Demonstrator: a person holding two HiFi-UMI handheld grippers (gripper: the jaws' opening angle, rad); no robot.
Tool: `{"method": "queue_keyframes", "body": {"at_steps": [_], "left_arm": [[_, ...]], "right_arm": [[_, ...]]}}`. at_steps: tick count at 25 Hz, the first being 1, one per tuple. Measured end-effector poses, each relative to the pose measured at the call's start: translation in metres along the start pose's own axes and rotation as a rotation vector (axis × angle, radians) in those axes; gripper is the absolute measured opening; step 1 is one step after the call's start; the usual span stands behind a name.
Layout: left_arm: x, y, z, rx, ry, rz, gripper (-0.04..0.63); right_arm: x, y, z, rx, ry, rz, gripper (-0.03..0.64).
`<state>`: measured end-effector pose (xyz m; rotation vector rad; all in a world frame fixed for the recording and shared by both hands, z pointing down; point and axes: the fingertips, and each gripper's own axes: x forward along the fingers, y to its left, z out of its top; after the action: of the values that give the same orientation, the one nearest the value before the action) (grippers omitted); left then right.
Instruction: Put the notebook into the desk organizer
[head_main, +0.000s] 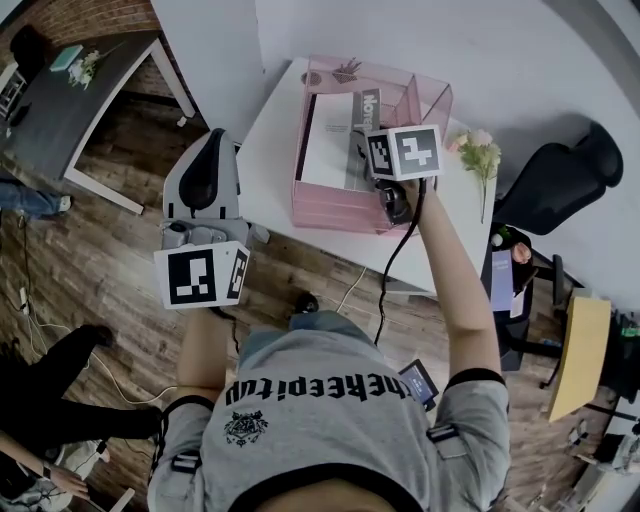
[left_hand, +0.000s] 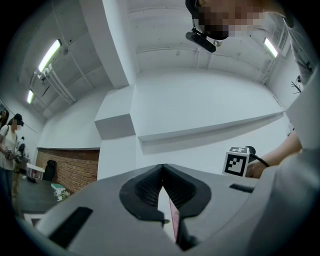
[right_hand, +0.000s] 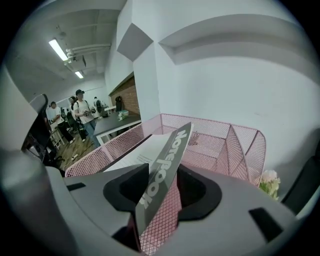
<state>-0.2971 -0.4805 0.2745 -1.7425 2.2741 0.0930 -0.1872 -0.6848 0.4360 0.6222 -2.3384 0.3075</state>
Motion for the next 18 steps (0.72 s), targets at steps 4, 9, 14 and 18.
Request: {"method": "queue_keyframes", "body": {"at_steps": [4, 9, 14, 18], "left_arm": [[-0.001, -0.004, 0.0, 0.002, -0.004, -0.005, 0.005], [-0.002, -0.003, 0.002, 0.008, -0.005, -0.009, 0.005], [-0.004, 0.001, 0.005, 0.003, -0.014, -0.023, 0.004], [-0.002, 0.002, 0.009, -0.003, -0.023, -0.053, 0.003]], "right_arm": [[-0.004, -0.003, 0.003, -0.005, -0.037, -0.03, 0.18], [-0.01, -0.008, 0.009, -0.007, -0.072, -0.071, 0.195], [-0.016, -0.003, 0.016, 0.014, -0.141, -0.052, 0.192], [-0.037, 0.005, 0.019, 0.036, -0.198, -0.1, 0.019]]}}
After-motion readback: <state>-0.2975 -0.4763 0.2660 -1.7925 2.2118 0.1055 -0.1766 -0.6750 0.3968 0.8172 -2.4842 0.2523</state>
